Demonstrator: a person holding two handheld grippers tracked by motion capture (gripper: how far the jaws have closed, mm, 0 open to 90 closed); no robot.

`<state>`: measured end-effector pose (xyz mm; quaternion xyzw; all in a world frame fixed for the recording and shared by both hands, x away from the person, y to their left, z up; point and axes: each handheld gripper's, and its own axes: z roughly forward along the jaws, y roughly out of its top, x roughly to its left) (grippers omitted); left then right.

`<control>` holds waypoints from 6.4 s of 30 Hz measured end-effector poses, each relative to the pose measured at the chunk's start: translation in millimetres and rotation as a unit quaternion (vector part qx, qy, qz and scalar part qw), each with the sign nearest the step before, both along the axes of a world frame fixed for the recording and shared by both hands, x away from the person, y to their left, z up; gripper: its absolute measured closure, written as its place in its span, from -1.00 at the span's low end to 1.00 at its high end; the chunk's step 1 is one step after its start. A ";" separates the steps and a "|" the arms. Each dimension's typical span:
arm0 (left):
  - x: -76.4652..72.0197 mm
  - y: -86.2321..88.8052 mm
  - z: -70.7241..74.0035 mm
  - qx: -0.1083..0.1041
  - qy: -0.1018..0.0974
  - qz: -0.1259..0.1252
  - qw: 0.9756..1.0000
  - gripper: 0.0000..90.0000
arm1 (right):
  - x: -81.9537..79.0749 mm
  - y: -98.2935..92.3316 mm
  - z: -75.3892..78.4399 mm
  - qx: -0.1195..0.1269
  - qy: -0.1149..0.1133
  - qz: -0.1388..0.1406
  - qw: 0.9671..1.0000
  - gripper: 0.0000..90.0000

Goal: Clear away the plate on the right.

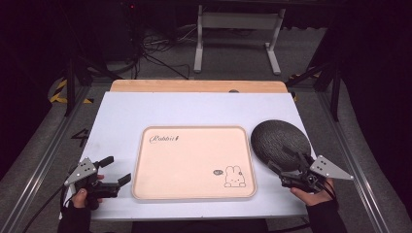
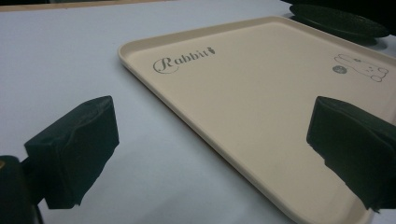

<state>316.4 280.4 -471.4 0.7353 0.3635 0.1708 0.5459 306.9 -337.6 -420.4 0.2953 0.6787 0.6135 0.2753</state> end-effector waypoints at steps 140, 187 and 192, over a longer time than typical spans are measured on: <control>-0.2 -0.6 0.1 0.003 0.001 -0.001 1.000 -0.92 | 6.1 11.8 -64.9 -0.684 -0.172 -0.050 0.707 0.71; 0.4 -0.4 0.0 0.002 0.002 0.001 1.000 -0.92 | -7.2 16.6 -27.0 -0.677 -0.151 -0.104 0.713 0.86; 0.4 -0.4 0.0 0.002 0.003 0.001 1.000 -0.92 | -11.2 19.8 -20.6 -0.681 -0.160 -0.106 0.707 0.86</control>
